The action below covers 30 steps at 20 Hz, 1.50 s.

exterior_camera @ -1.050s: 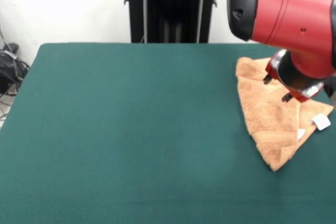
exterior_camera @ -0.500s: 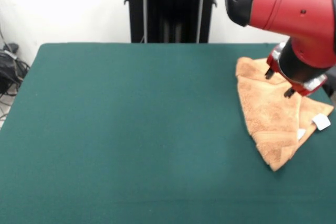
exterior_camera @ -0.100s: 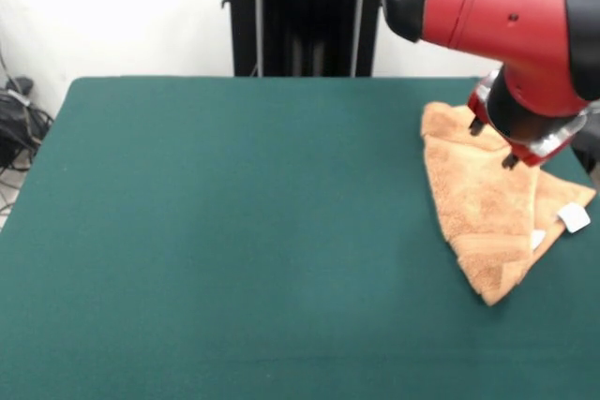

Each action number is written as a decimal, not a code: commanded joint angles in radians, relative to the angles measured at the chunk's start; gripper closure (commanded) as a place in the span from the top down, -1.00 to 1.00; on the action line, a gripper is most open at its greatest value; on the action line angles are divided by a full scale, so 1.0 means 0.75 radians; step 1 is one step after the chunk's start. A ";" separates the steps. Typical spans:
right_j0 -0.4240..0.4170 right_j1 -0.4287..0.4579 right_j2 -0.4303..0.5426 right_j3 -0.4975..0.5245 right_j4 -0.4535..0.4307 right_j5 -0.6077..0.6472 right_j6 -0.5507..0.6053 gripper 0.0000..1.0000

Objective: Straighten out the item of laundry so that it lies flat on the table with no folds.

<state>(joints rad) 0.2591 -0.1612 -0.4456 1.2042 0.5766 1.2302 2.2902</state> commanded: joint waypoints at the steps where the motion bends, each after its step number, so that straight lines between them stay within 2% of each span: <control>1: 0.059 0.006 0.145 0.215 0.043 -0.141 0.328 1.00; 6: 0.058 -0.037 0.138 0.274 0.004 -0.135 0.238 1.00; 9: 0.025 -0.042 0.148 0.314 -0.040 -0.184 0.105 1.00; 12: 0.010 -0.064 0.170 0.370 -0.048 -0.188 0.040 1.00; 20: 0.014 -0.001 0.285 0.439 0.026 -0.385 0.035 1.00; 30: -0.004 0.103 0.333 0.364 -0.017 -0.504 0.100 1.00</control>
<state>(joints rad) 0.2876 -0.1622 -0.3521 1.4367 0.5803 0.9235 2.2902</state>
